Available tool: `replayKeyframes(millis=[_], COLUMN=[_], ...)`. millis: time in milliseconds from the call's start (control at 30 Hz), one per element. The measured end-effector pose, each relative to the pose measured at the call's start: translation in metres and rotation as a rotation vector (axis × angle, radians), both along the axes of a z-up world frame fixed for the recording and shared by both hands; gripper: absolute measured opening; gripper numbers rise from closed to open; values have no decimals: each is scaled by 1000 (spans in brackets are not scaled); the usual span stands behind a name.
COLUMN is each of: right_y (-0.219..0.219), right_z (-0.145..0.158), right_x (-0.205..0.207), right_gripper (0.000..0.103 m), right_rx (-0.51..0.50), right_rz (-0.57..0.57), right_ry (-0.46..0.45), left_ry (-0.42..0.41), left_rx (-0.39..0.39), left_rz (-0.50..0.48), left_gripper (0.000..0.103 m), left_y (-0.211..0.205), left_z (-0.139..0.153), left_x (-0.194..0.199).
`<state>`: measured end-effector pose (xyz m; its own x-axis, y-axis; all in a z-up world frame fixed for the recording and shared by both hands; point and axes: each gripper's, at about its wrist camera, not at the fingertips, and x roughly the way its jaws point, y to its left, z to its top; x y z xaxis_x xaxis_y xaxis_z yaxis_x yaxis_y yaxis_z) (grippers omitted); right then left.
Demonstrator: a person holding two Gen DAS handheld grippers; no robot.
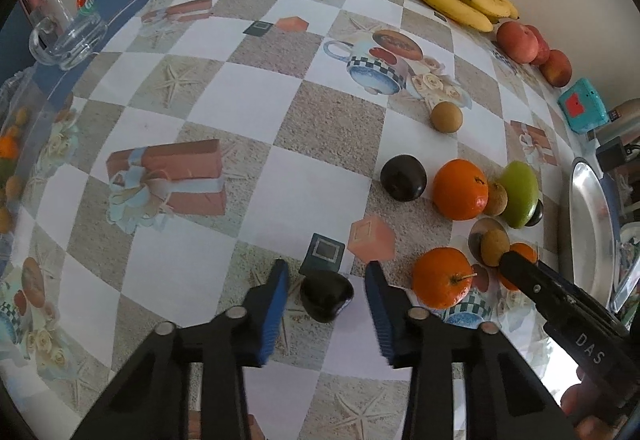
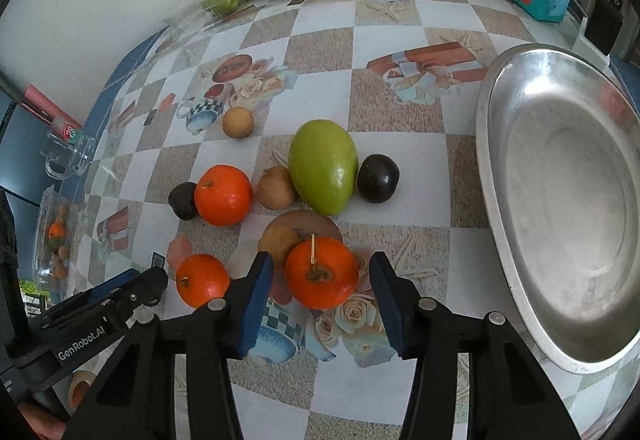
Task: Organize fruits
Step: 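Grasp the black plum with the left tool while the right tool grasps the orange persimmon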
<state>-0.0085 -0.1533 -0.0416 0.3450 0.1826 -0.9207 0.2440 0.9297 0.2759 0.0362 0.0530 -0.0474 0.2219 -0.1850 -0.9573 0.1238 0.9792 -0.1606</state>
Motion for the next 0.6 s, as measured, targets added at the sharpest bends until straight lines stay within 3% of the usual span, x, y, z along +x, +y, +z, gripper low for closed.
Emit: replayKeyframes(millis=[133,233,600], right_y=[-1,-2,-7], right_z=[0,-1,9], right_x=[0,-1,-4], right_gripper=[46,39,39], right_rx=[-3,17,48], right_rz=[1,-5,-29], right_ry=[1,3,-29], left_ry=[13,12,-15], left_rx=[-7,-8,-16], left_rz=[4,6,21], left_gripper=[29,29,28], left_y=[-1,0,5], left_z=[0,1,11], left_x=[1,0,-2])
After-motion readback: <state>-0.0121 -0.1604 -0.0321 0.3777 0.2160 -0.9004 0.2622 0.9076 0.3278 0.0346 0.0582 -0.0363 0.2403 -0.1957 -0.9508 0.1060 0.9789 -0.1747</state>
